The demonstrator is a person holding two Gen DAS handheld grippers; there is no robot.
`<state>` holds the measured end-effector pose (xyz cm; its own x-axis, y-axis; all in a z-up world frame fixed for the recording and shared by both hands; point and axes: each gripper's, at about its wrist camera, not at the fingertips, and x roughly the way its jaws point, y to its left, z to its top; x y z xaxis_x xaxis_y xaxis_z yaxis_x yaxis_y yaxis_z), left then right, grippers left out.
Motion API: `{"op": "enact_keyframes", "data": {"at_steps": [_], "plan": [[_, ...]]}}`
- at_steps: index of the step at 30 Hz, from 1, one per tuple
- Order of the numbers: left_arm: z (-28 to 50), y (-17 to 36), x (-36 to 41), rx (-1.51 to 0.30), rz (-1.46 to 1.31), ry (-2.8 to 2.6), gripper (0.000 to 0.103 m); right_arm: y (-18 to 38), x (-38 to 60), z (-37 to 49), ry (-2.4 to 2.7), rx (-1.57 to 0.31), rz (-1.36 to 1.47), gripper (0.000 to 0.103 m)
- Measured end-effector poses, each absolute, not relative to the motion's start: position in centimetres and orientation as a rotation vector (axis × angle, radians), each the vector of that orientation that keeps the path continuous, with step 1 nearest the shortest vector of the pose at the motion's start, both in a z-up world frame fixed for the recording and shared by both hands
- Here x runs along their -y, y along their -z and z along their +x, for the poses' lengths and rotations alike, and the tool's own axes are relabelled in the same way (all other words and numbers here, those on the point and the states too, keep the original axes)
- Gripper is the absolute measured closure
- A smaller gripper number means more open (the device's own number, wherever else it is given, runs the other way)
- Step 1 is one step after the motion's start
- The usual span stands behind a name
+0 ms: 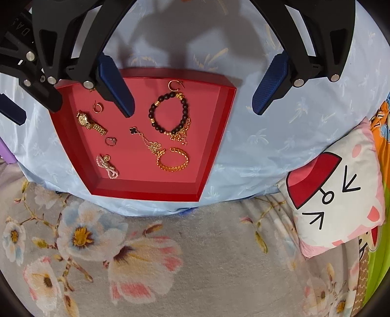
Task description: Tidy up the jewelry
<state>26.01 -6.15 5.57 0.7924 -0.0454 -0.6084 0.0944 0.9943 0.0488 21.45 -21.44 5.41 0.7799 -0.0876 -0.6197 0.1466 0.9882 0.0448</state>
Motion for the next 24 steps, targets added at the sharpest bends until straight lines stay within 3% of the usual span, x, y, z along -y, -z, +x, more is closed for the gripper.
{"op": "enact_keyframes", "data": {"at_steps": [24], "plan": [[25.5, -4.1, 6.5, -0.648, 0.121, 0.016, 0.008, -3.9, 21.2, 21.3, 0.150, -0.673, 0.075, 0.025]]}}
